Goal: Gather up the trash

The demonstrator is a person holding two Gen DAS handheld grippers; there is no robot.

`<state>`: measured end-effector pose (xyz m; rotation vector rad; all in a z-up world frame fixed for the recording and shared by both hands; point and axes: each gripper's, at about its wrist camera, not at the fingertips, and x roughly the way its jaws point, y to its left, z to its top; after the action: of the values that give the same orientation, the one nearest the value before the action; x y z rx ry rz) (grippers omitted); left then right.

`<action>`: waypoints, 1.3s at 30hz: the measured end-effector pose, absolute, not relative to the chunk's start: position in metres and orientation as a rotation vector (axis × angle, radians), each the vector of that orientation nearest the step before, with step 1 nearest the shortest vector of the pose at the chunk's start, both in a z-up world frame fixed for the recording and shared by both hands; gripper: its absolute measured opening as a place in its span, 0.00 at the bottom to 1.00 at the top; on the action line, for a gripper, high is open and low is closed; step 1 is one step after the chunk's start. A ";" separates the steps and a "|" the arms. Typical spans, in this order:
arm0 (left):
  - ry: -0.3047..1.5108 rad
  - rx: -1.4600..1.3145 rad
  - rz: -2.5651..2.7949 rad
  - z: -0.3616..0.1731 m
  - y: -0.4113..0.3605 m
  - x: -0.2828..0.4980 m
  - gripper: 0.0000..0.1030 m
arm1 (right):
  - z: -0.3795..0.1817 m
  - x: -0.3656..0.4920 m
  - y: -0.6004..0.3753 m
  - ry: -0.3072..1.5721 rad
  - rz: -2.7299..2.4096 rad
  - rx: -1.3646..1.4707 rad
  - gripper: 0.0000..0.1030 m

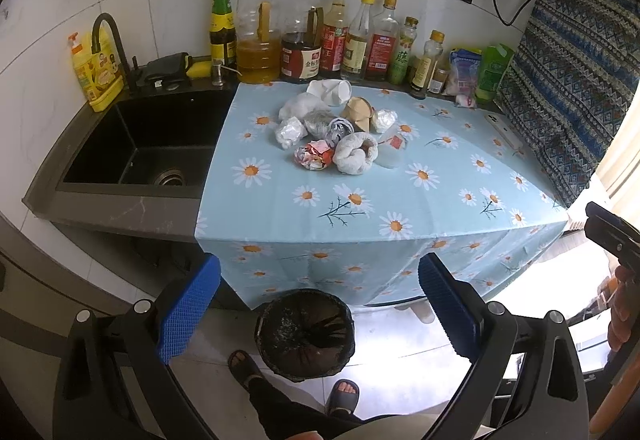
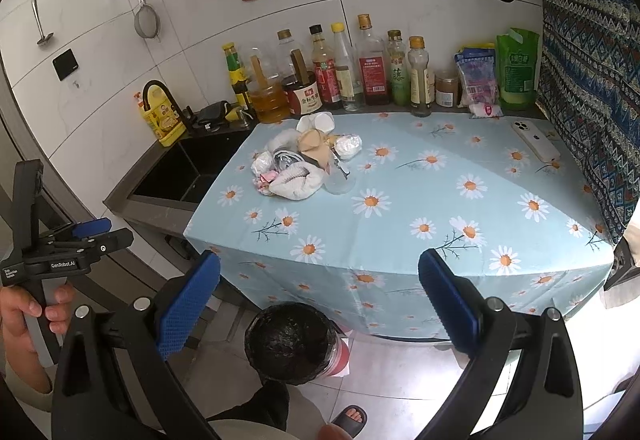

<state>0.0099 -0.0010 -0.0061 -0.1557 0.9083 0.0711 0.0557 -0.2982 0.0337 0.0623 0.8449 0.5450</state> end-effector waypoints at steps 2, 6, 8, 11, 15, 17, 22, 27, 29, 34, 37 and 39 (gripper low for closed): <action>0.909 -0.157 0.071 -0.007 -0.002 0.009 0.93 | 0.032 0.055 -0.298 0.842 0.550 0.065 0.95; 0.907 -0.151 0.068 -0.007 -0.003 0.009 0.93 | 0.031 0.055 -0.299 0.844 0.551 0.063 0.95; 0.908 -0.151 0.068 -0.007 -0.004 0.009 0.93 | 0.030 0.057 -0.298 0.847 0.552 0.066 0.95; 0.907 -0.150 0.069 -0.006 -0.004 0.008 0.93 | 0.030 0.056 -0.298 0.846 0.553 0.067 0.95; 0.905 -0.148 0.073 -0.005 -0.005 0.006 0.93 | 0.029 0.055 -0.295 0.841 0.553 0.068 0.95; 0.904 -0.149 0.075 -0.004 -0.005 0.005 0.93 | 0.029 0.054 -0.295 0.838 0.555 0.070 0.95; 0.909 -0.145 0.087 -0.001 -0.006 0.001 0.93 | 0.031 0.055 -0.296 0.845 0.570 0.075 0.95; 0.903 -0.148 0.096 0.006 -0.005 -0.001 0.93 | 0.033 0.058 -0.294 0.857 0.580 0.063 0.95; 0.906 -0.157 0.088 0.007 -0.005 -0.002 0.93 | 0.033 0.057 -0.293 0.866 0.581 0.064 0.95; 0.912 -0.148 0.069 0.009 -0.005 0.001 0.93 | 0.035 0.057 -0.286 0.863 0.580 0.062 0.95; 0.922 -0.147 0.059 0.007 0.000 0.004 0.93 | 0.034 0.058 -0.282 0.873 0.573 0.069 0.95; 0.926 -0.151 0.051 0.006 0.004 0.007 0.93 | 0.035 0.061 -0.277 0.879 0.570 0.068 0.95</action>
<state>0.0073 0.0039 0.0060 -0.1507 0.9260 0.0506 0.0606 -0.2774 0.0345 0.0683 0.8788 0.5702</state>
